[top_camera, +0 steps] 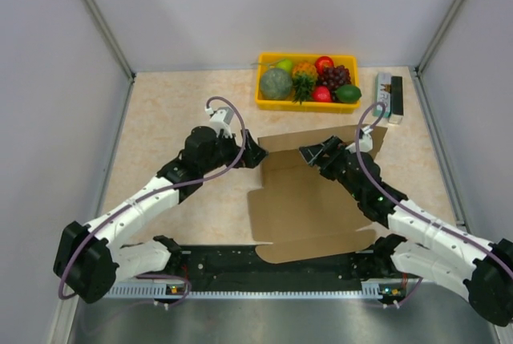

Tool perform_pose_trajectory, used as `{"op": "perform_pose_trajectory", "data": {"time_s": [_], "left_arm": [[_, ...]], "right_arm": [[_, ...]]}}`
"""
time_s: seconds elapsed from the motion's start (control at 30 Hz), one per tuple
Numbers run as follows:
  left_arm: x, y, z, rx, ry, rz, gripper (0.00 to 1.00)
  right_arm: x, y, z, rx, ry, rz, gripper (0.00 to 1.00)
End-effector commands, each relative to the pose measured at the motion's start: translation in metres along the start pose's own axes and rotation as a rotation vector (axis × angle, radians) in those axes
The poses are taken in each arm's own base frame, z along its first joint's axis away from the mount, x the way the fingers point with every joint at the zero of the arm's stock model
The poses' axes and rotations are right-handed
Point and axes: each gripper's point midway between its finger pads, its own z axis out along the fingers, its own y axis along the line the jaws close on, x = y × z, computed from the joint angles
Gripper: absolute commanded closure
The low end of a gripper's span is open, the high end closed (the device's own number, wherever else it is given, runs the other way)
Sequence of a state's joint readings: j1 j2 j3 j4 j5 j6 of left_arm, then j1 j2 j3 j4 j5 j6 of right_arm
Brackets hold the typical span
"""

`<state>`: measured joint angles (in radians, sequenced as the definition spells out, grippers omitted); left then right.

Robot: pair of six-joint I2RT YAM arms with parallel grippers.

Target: Fold the paper box

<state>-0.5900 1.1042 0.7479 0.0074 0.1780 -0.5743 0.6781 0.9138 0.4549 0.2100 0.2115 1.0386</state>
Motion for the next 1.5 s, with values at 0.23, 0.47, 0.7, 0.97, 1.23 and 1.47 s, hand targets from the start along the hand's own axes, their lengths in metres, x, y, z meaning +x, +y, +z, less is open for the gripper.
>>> {"op": "perform_pose_trajectory", "data": {"time_s": [0.23, 0.47, 0.7, 0.97, 1.23, 1.47], "left_arm": [[-0.045, -0.004, -0.020, -0.050, -0.141, 0.145, 0.04], [-0.058, -0.023, -0.025, -0.009, -0.069, 0.262, 0.11], [0.002, 0.000, -0.024, 0.022, -0.081, 0.280, 0.16], [-0.005, -0.031, -0.058, 0.144, -0.086, 0.356, 0.10], [0.001, -0.032, -0.051, 0.125, -0.004, 0.267, 0.15], [-0.016, -0.036, -0.046, 0.108, -0.057, 0.311, 0.14]], "right_arm": [[-0.039, 0.026, -0.049, -0.007, -0.009, -0.362, 0.09], [-0.105, -0.001, -0.091, 0.226, -0.028, -0.598, 0.07], [-0.166, -0.054, -0.074, 0.383, -0.052, -0.390, 0.09], [-0.138, -0.120, -0.075, 0.389, -0.017, -0.111, 0.17], [-0.077, -0.172, -0.080, 0.497, 0.139, 0.024, 0.16], [-0.050, -0.208, -0.083, 0.629, 0.185, 0.160, 0.16]]}}
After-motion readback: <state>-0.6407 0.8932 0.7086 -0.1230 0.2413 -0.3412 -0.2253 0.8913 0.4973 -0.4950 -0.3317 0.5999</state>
